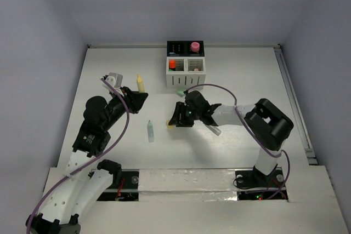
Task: Sort the stationery into containers
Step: Close the pen cap on the pen, then place the pen in the storage box.
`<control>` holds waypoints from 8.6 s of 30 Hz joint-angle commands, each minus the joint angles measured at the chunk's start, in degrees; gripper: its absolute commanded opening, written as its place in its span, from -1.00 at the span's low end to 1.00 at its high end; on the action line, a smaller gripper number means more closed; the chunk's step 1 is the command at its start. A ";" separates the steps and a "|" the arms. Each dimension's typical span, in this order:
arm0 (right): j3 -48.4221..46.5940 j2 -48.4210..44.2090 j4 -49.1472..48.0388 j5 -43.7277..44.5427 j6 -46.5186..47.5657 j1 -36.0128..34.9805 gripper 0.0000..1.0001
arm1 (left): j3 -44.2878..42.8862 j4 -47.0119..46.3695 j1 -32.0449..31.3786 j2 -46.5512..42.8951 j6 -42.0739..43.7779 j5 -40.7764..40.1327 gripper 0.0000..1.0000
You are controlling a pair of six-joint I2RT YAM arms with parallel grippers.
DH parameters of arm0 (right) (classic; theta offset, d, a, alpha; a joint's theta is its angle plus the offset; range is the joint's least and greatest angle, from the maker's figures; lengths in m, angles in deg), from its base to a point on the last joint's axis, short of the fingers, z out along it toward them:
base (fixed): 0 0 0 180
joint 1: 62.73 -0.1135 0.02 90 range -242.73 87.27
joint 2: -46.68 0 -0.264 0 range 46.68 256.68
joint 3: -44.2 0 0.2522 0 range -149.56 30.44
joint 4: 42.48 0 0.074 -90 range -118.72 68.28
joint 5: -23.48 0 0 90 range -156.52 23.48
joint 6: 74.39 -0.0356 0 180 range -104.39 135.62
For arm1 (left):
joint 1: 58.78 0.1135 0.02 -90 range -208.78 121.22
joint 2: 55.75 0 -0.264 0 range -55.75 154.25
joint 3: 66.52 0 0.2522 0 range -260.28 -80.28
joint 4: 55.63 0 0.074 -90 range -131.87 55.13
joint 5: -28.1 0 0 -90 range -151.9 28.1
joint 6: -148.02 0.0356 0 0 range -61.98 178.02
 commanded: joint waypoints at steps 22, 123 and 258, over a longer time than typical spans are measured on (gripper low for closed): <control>-31.39 9.28 38.49 22.77 23.63 -7.91 0.44 | -1.72 -1.98 -0.20 -0.85 0.65 -0.51 -1.00; -45.55 -3.02 11.08 25.07 20.55 -10.91 -1.00 | -1.37 -3.03 -0.20 4.33 1.36 2.48 -1.00; -8.54 -34.24 -7.11 -25.64 21.42 3.68 0.77 | 0.91 -25.51 -4.68 8.19 -12.08 27.77 -1.00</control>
